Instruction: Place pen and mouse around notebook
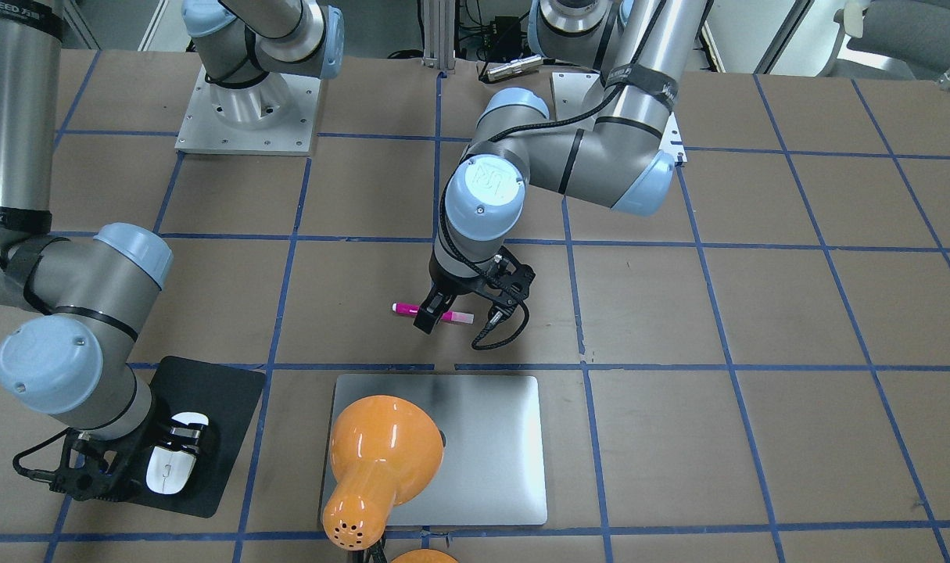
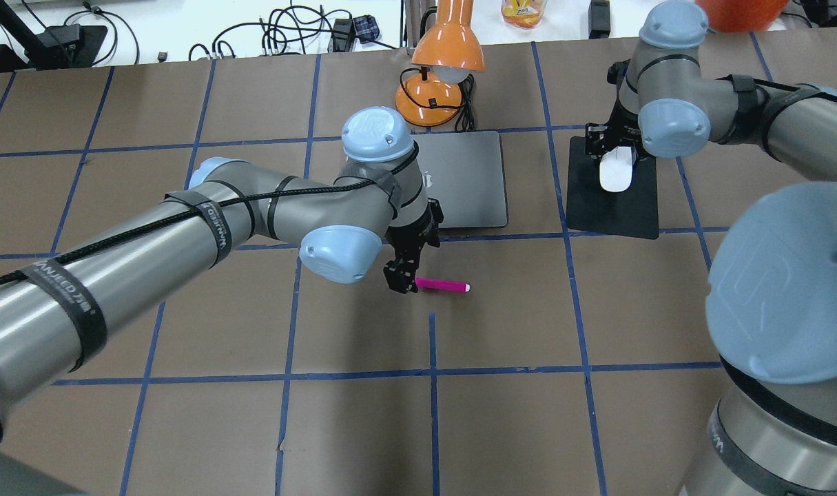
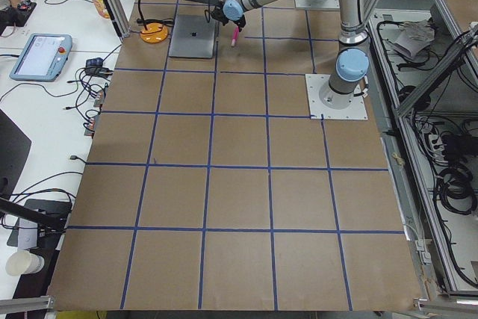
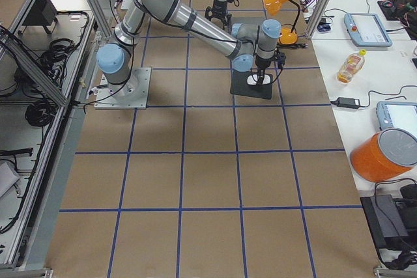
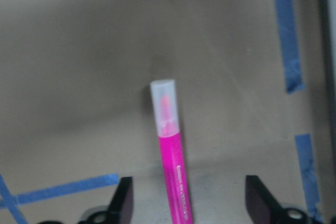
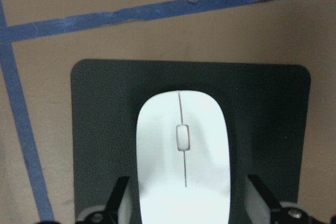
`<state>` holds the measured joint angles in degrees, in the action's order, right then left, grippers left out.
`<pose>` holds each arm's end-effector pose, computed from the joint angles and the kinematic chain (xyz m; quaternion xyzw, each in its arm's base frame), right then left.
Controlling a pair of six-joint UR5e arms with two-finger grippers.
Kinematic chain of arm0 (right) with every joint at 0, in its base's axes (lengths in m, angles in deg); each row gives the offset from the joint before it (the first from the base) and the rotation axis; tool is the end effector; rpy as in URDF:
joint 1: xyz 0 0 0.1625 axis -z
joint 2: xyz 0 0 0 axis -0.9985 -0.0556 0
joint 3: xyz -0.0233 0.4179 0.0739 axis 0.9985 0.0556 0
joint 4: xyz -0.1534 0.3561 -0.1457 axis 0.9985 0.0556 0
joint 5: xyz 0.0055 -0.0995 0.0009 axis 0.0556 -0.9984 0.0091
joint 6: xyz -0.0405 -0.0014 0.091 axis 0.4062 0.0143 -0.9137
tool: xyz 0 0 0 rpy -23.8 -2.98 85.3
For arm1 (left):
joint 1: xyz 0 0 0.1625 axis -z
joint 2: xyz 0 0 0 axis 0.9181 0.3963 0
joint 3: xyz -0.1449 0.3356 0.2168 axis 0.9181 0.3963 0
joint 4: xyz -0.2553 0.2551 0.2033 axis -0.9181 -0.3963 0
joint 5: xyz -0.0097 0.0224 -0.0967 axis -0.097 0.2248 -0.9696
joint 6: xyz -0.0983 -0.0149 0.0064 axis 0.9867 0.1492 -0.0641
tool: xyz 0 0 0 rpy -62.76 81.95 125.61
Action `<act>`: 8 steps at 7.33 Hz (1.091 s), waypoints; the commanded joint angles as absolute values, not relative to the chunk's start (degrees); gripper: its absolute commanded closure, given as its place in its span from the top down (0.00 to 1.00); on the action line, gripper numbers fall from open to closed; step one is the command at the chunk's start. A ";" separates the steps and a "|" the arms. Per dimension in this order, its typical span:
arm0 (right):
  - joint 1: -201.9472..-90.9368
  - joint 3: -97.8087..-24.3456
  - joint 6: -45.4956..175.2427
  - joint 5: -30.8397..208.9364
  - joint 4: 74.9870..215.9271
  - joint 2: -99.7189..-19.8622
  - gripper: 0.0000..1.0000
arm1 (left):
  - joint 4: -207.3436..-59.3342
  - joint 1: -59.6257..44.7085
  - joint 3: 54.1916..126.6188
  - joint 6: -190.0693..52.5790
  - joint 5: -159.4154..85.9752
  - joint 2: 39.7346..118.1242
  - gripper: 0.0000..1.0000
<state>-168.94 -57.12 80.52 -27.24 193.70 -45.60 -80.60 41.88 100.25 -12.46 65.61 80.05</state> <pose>0.0348 -0.6813 0.2012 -0.0764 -0.9966 0.0128 0.0293 -0.3244 -0.4980 0.2482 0.4435 -0.8916 -0.0877 0.0258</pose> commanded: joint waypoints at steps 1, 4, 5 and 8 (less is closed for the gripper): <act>-169.08 -56.85 80.50 -27.14 192.38 -46.75 1.00 | -98.71 37.25 94.22 -36.19 65.76 73.16 1.00; -171.52 -57.11 80.50 -27.05 179.15 -60.85 1.00 | -106.71 31.20 89.09 -69.74 72.96 66.12 1.00; -172.93 -56.59 80.32 -27.14 172.58 -64.74 1.00 | -106.80 29.52 89.08 -74.29 72.88 64.45 1.00; -173.38 -56.59 81.10 -27.66 160.67 -74.18 1.00 | -104.43 25.30 89.35 -85.93 72.44 61.71 1.00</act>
<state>-173.27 -56.49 80.59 -27.10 164.75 -71.60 -105.29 27.47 89.20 -81.87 72.70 62.65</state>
